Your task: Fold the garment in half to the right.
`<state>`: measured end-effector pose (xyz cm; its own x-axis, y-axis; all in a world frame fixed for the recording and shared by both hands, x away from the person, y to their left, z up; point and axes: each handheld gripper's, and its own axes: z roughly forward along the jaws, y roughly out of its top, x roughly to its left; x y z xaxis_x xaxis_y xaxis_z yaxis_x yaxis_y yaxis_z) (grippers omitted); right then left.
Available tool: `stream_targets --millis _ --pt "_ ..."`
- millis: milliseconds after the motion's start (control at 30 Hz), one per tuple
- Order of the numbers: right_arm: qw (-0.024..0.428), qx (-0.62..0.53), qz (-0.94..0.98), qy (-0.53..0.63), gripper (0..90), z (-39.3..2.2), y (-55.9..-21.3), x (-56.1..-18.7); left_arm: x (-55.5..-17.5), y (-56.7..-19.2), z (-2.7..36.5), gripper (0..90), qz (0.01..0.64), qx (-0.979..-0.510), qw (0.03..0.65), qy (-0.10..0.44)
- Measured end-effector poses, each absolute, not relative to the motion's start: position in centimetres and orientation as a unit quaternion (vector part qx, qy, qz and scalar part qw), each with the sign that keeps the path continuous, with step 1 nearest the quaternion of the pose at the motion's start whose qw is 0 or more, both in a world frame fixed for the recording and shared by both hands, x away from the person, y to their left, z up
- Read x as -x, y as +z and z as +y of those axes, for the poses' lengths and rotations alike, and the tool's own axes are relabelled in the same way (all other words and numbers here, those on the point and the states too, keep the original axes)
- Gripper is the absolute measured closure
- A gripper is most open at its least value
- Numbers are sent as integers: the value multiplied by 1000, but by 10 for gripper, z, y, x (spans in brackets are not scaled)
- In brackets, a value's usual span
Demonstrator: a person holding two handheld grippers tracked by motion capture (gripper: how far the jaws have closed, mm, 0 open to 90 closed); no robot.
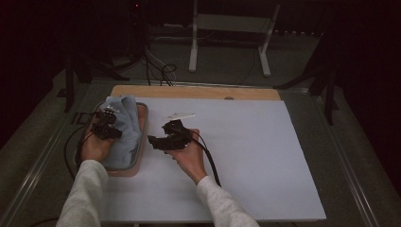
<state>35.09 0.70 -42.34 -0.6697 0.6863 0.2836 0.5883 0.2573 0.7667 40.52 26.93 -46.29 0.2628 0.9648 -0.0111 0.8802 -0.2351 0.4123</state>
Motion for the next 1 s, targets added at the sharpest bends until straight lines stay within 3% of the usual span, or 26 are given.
stream_targets --millis 133,433,633,800,1000 --pt "54 -406 788 459 298 1 -423 -352 -404 -460 272 900 596 -774 175 123" --pt "65 -409 785 460 267 -10 -424 -354 -390 -448 279 830 592 -750 273 109" --pt "69 -409 785 461 249 -13 -424 -354 -382 -437 278 718 573 -750 307 122" --pt "73 -407 786 460 237 -17 -425 -353 -374 -429 277 533 569 -730 357 130" --pt "77 -408 783 462 226 -23 -425 -354 -363 -420 275 378 553 -717 399 145"
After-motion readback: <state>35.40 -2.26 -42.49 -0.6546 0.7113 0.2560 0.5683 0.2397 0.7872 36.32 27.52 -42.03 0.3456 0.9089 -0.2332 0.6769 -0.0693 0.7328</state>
